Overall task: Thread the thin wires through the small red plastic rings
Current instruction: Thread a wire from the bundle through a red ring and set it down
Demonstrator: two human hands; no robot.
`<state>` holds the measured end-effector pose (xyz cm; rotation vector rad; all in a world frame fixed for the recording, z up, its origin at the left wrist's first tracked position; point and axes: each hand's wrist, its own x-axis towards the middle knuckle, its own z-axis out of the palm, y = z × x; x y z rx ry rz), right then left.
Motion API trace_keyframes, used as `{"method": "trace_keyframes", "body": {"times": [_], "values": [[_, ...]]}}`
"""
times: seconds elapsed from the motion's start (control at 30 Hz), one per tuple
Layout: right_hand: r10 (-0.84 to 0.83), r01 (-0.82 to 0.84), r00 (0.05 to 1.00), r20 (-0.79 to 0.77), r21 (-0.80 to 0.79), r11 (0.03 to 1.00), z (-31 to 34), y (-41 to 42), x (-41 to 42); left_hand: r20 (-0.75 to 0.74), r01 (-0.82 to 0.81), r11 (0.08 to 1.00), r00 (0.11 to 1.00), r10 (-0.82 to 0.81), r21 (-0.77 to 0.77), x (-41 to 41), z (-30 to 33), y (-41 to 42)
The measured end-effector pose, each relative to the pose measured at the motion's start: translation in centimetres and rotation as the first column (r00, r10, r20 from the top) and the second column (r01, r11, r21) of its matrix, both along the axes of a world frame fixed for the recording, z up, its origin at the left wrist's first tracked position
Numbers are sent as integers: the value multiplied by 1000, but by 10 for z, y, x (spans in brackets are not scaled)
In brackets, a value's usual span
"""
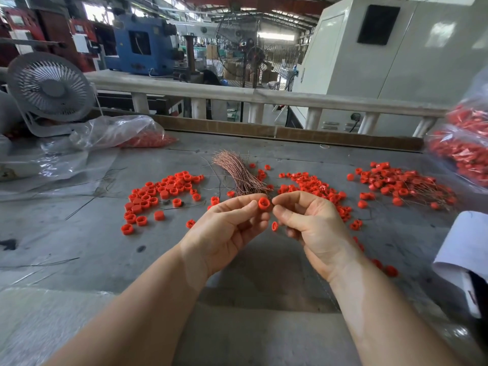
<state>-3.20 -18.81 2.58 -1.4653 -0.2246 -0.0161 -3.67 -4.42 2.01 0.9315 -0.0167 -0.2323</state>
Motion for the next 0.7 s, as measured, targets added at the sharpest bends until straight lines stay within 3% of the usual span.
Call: {"method": "trace_keyframes", "body": {"times": [0.7], "values": [[-24, 27, 998, 60, -47, 999, -3, 2, 0, -52, -71, 996, 996, 68, -51, 0, 2, -4]]}}
